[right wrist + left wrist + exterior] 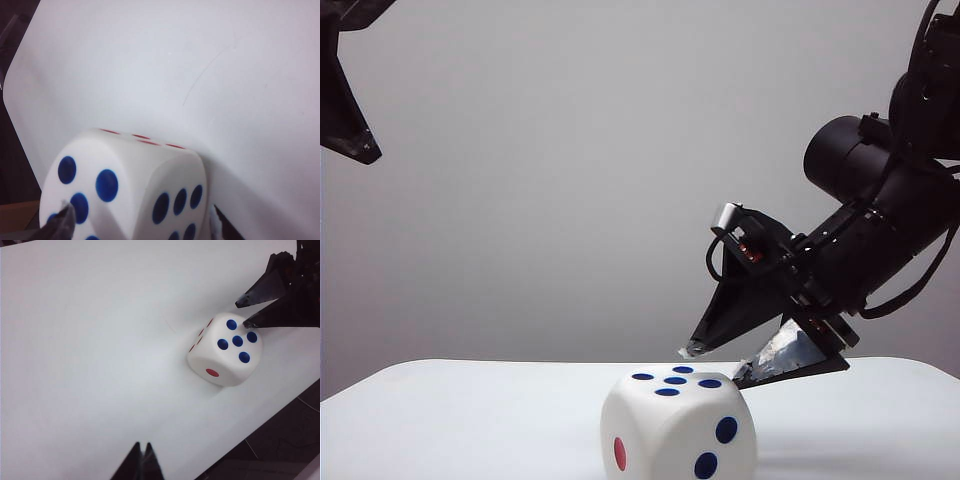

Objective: Pick up the dice on the table and roll the dice.

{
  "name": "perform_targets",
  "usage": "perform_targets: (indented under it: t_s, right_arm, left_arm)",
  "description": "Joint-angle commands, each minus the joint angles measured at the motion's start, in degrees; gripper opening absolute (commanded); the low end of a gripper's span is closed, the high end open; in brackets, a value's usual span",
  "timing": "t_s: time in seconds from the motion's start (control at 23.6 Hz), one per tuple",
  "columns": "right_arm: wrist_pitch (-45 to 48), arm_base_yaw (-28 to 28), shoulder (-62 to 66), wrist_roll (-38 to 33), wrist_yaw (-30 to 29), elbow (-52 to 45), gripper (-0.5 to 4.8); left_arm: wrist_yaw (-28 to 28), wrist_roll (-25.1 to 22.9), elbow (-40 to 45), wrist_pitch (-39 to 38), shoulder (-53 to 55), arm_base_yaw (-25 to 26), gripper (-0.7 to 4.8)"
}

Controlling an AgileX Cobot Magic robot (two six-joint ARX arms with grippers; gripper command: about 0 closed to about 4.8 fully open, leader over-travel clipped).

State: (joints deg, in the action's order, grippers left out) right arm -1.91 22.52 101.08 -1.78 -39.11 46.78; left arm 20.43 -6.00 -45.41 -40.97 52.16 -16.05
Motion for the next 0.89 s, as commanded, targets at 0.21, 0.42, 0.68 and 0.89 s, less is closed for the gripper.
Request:
perform_targets:
  t_s: [0.21, 0.42, 0.68, 0.89]
  right_arm:
    - [0.37, 2.25, 2.71, 0.31, -0.66, 0.24, 2.52]
    - [2.29, 2.71, 3.58, 0.28, -0.2, 0.28, 0.12]
    - [-1.16, 2.29, 1.77, 0.31, 2.23, 4.5, 0.12]
    - [-6.23, 1.03, -1.79, 0.35, 5.66, 9.99, 0.13]
  left_arm:
    - [0.39, -0.24, -0.2, 1.03, -0.09, 0.0, -0.05]
    - [0.37, -0.26, -0.13, 1.18, -0.09, 0.0, -0.05]
    - [-0.52, -1.07, -0.13, 3.26, -0.09, 0.02, -0.05]
    - [-1.14, -0.85, -0.13, 10.49, -0.09, 0.02, -0.05]
